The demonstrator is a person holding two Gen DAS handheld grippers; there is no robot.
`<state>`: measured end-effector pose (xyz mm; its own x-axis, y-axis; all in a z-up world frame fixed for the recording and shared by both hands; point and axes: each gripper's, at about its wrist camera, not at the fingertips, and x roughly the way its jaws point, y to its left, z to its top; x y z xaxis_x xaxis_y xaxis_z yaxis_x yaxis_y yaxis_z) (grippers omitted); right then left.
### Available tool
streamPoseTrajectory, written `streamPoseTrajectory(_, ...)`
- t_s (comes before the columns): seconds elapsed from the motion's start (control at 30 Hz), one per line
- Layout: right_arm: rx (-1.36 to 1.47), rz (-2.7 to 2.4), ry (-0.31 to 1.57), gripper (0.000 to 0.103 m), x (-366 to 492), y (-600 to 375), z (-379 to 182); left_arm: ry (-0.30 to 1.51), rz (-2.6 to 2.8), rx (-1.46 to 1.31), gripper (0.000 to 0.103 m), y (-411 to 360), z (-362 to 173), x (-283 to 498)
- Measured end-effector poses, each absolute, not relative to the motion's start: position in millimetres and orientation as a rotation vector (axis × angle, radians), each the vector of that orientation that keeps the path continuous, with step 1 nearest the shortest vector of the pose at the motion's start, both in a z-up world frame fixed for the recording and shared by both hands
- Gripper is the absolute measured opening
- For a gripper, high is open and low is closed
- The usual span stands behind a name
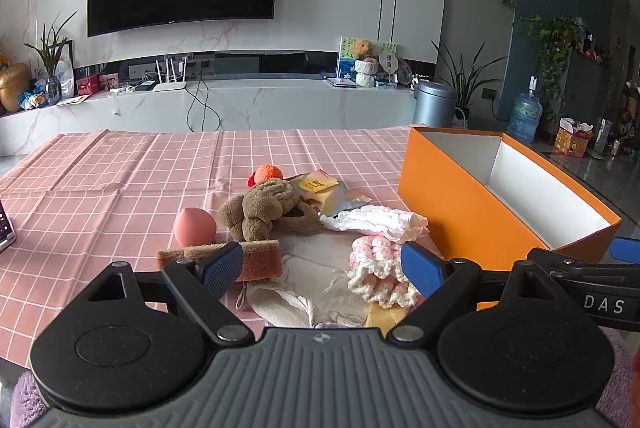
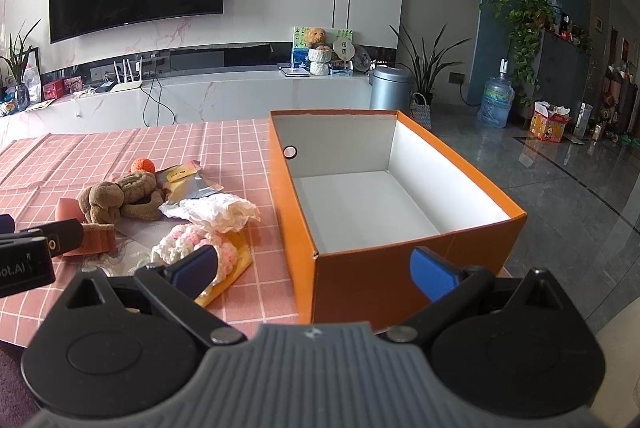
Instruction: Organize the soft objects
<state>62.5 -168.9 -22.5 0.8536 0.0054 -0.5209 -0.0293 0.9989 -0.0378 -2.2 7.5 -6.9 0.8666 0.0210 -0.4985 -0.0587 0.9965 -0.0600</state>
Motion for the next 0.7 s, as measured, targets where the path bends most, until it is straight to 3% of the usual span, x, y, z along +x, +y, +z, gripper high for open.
streamPoseTrajectory(0.7, -0.056, 0.022, 0.556, 0.101, 63.6, -166.7, -22.0, 0.529, 0.041, -0.071, 0.103, 7.0, -9.6, -3.5)
